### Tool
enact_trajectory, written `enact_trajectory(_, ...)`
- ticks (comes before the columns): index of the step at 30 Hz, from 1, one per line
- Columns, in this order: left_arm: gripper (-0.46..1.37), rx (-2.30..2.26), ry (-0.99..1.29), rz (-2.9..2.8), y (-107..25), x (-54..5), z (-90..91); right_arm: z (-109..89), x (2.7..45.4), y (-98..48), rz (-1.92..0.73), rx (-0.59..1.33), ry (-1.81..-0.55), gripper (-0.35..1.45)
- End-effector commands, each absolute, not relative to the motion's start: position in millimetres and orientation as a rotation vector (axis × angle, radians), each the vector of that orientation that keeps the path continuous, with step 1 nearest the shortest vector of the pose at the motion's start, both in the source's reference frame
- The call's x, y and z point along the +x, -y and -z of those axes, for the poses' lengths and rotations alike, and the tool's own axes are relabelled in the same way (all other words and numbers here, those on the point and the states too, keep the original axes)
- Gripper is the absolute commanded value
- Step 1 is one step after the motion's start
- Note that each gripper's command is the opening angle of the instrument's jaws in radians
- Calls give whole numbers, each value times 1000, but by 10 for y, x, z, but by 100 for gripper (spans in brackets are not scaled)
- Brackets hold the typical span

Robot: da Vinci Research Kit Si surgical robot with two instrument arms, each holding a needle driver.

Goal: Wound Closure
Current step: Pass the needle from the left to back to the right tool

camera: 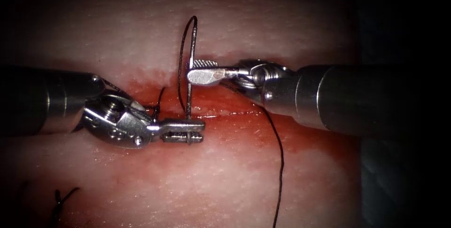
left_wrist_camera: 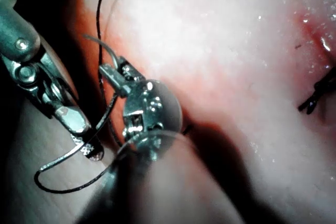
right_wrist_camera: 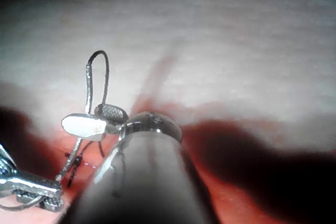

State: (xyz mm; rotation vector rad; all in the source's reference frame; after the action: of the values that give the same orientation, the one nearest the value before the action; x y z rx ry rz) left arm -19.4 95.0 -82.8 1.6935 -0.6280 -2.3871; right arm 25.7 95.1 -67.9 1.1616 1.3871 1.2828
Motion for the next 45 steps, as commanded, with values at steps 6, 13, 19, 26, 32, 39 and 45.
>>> enact_trajectory(6,-35,1692,623,2384,-949,-197,827,684,263,-947,-1296,1182,-1390,126)
enact_trajectory(13,-35,1701,613,2383,-948,-203,827,686,268,-948,-1299,1181,-1384,117)
enact_trajectory(19,-35,1707,606,2385,-945,-202,829,687,268,-949,-1309,1171,-1373,110)
enact_trajectory(26,-35,1708,601,2386,-945,-202,832,690,266,-952,-1466,1257,-1238,-35)
enact_trajectory(32,-35,1713,596,2389,-946,-202,832,690,265,-952,-1447,1240,-1278,-35)
enact_trajectory(39,-35,1751,553,2425,-949,-202,832,692,260,-958,-1461,1216,-1321,-35)
enact_trajectory(45,49,1916,344,2581,-955,-202,835,691,252,-964,-1449,1176,-1364,-35)
